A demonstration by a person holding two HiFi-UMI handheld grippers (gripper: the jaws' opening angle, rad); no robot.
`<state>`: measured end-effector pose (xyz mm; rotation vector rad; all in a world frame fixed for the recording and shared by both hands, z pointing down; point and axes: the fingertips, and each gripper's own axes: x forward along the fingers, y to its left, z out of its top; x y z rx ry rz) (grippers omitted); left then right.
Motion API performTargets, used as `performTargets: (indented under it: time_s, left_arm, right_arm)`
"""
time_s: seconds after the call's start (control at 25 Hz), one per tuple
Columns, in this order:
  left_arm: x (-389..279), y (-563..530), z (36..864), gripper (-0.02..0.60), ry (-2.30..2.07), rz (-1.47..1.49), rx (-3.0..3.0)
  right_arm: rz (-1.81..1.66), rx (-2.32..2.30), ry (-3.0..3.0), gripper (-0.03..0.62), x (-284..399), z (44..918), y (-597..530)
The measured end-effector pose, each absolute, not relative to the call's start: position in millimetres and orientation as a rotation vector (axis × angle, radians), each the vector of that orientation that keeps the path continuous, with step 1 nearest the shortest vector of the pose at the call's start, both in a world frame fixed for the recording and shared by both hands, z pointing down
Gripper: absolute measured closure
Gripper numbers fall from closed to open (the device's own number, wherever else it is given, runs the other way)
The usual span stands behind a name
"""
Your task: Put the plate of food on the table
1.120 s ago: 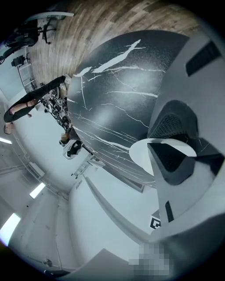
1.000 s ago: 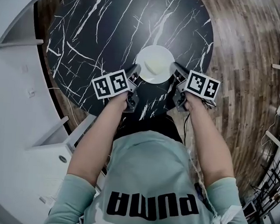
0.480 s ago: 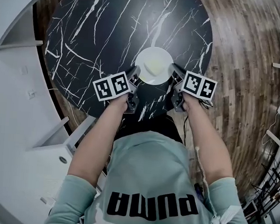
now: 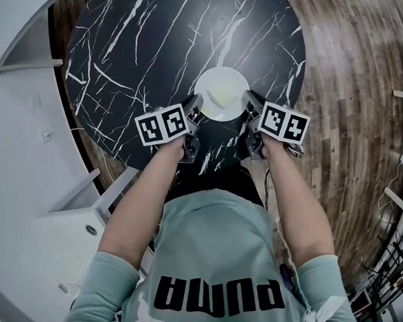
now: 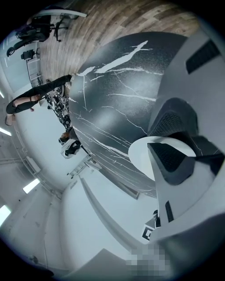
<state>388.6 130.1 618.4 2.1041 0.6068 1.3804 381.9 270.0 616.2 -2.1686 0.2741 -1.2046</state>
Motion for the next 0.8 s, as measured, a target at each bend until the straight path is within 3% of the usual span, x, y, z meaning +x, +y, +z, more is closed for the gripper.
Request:
performTargets:
  time_s: [0.16,0.48,0.56,0.68,0.8]
  left_arm:
    - [391.5,129.3,614.3,0.46,0.619,1.355,2.153]
    - [388.7,103.7,597.0,0.456,0.562,1.293,2.269]
    - [384.7,100.4,582.8,0.48,0.58,1.246,2.3]
    - [374.4,94.5,554.8,0.572,0.602,1.161,2.377]
    - [357.9,90.3,523.1,0.575,0.627,1.051,2.486]
  right_arm:
    - [-1.211,-2.227,0.28,0.559,383.0,615.3,272.8]
    - [-1.183,-2.418,0.279,0.559,377.2,593.7,289.3]
    - [-1.154,-2.451,0.303,0.56,373.5,581.5,290.2]
    - [-1.088,-2.505,0.37,0.562,364.9,556.6,286.6]
    - [-1.027,-2.592,0.467,0.585,350.5,530.3,279.7]
